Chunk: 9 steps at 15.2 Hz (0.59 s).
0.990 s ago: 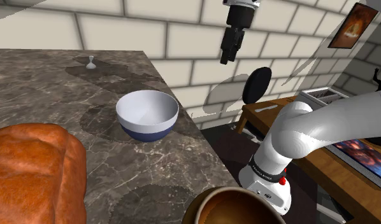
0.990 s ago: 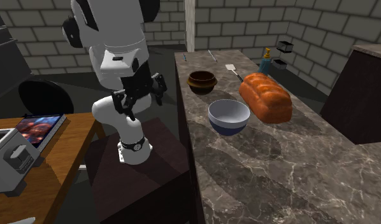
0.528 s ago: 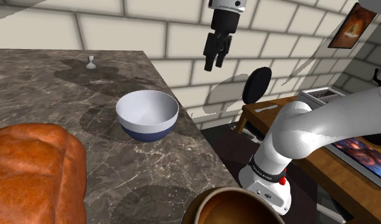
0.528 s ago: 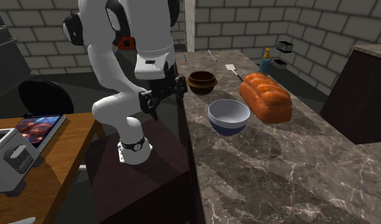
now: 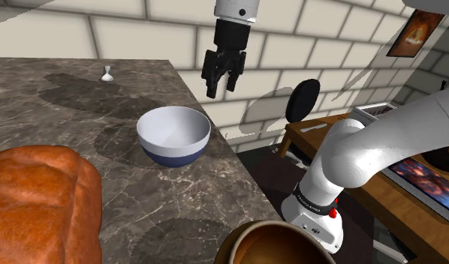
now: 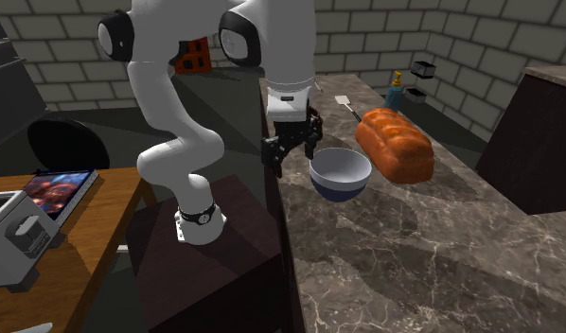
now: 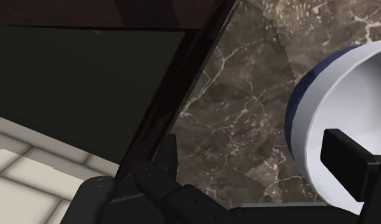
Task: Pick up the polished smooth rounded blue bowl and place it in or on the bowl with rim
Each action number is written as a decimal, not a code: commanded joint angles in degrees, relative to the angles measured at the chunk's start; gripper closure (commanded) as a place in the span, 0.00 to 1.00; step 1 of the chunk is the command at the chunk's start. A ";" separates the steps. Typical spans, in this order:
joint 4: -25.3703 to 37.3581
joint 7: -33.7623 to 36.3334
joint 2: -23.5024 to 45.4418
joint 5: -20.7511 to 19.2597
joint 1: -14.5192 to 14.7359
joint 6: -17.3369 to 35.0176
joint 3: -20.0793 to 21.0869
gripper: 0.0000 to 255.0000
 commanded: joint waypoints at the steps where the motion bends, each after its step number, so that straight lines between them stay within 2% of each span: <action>1: 1.29 2.84 2.50 0.87 0.35 1.90 2.48 0.00; 4: 3.65 7.00 6.84 1.51 0.66 4.84 6.19 0.00; 9: 0.73 7.00 6.98 1.95 0.90 7.96 6.89 0.00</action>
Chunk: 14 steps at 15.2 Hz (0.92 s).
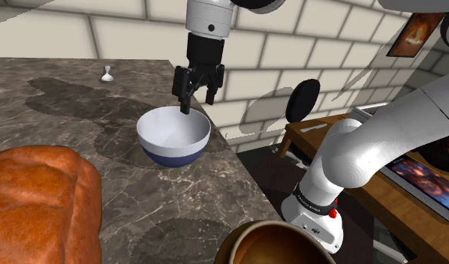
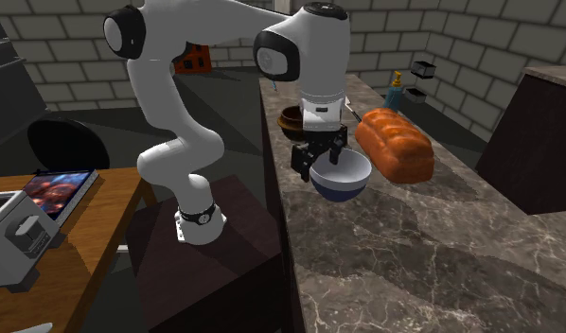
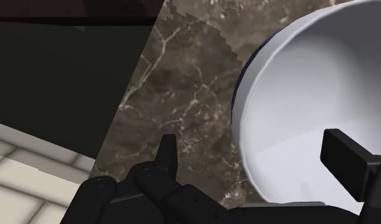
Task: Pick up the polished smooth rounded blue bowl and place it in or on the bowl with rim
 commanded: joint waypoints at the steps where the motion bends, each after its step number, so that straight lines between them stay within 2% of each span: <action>1: -1.48 0.05 0.17 0.25 0.13 1.71 0.43 0.00; 3: -3.29 -0.02 0.32 0.54 0.28 3.70 0.84 0.00; 11: -3.28 -0.02 0.32 0.54 0.27 3.69 0.84 0.00; 12: -3.28 -0.02 0.32 0.54 0.27 3.69 0.84 1.00; 14: -3.28 -0.02 0.32 0.54 0.27 3.69 0.84 1.00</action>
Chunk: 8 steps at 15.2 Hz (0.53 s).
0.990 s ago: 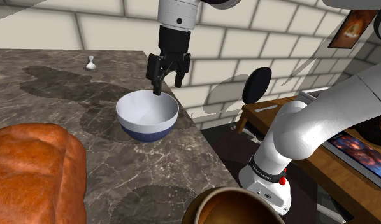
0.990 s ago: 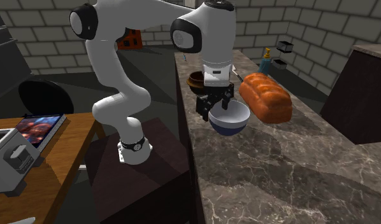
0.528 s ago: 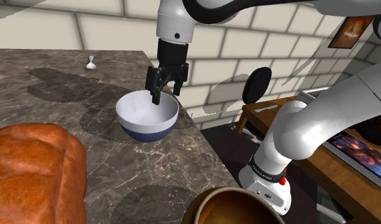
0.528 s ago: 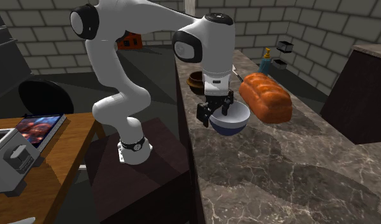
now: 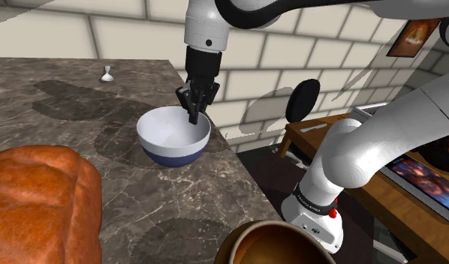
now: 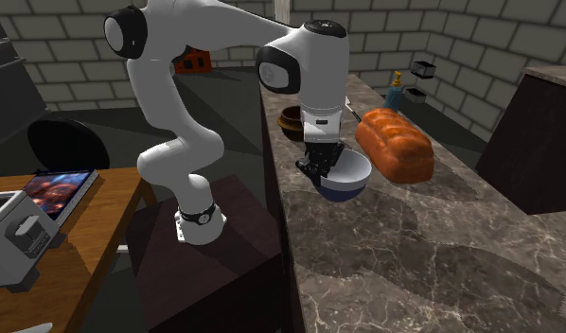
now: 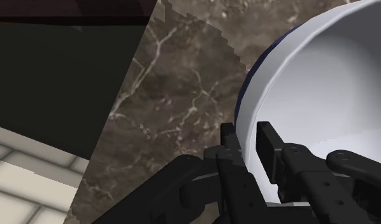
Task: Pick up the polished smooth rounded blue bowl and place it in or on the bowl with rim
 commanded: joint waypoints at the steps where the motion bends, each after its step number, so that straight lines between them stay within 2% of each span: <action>1: 0.00 0.00 0.00 0.00 0.00 0.00 0.00 1.00; 8: 0.71 0.09 -0.06 -0.09 -0.04 -0.76 -0.11 1.00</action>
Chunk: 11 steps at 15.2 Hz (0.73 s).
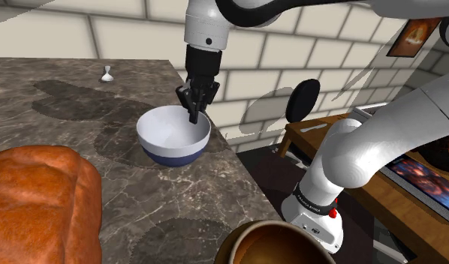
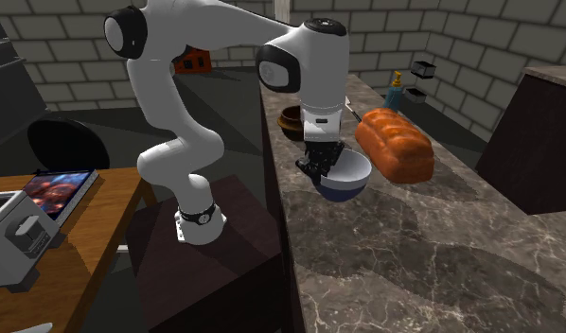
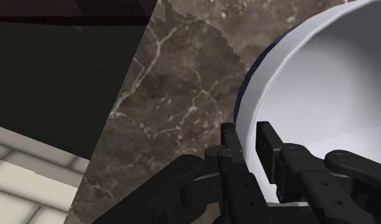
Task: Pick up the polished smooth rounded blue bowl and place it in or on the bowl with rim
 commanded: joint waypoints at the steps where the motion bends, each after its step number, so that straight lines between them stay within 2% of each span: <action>1: 1.10 0.15 -0.08 -0.14 -0.05 -1.18 -0.17 1.00; 11: 8.98 1.12 0.27 -1.07 -0.45 -8.68 -1.16 1.00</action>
